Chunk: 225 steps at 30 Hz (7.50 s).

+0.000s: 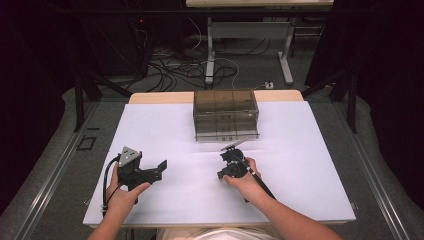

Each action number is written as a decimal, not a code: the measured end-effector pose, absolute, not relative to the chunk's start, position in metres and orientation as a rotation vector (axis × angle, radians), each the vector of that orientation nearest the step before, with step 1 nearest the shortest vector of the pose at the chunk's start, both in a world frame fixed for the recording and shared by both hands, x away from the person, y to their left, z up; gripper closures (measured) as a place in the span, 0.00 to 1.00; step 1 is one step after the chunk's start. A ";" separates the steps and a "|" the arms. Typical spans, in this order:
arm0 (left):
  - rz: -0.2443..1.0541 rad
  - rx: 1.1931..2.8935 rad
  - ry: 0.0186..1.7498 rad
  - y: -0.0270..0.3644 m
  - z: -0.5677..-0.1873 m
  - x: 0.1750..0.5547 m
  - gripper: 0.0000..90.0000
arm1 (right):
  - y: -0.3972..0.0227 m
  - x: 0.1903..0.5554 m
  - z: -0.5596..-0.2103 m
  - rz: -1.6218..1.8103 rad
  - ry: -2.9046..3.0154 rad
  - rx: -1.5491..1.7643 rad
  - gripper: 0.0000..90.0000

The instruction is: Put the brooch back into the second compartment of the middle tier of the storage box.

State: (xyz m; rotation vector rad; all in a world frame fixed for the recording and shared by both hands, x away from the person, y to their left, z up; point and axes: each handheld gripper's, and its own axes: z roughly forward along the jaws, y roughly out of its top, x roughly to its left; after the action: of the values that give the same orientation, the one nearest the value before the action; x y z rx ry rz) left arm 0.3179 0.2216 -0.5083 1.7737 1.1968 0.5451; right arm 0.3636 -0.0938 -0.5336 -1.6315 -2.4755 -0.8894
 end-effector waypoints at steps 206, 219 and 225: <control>0.525 1.771 1.200 0.223 -0.510 0.321 0.02 | -0.122 0.478 -0.481 -1.278 -2.185 -1.984 0.77; 0.524 1.773 1.199 0.223 -0.510 0.321 0.02 | -0.124 0.471 -0.471 -1.334 -2.238 -1.967 0.50; 0.520 1.771 1.199 0.222 -0.510 0.320 0.02 | -0.126 0.468 -0.466 -1.371 -2.240 -1.957 0.41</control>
State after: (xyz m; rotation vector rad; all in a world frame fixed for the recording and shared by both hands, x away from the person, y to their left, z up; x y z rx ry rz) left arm 0.3205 0.2221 -0.5103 1.7711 1.1992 0.5197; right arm 0.4681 -0.1260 -0.4662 -1.9569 -2.2399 -1.3706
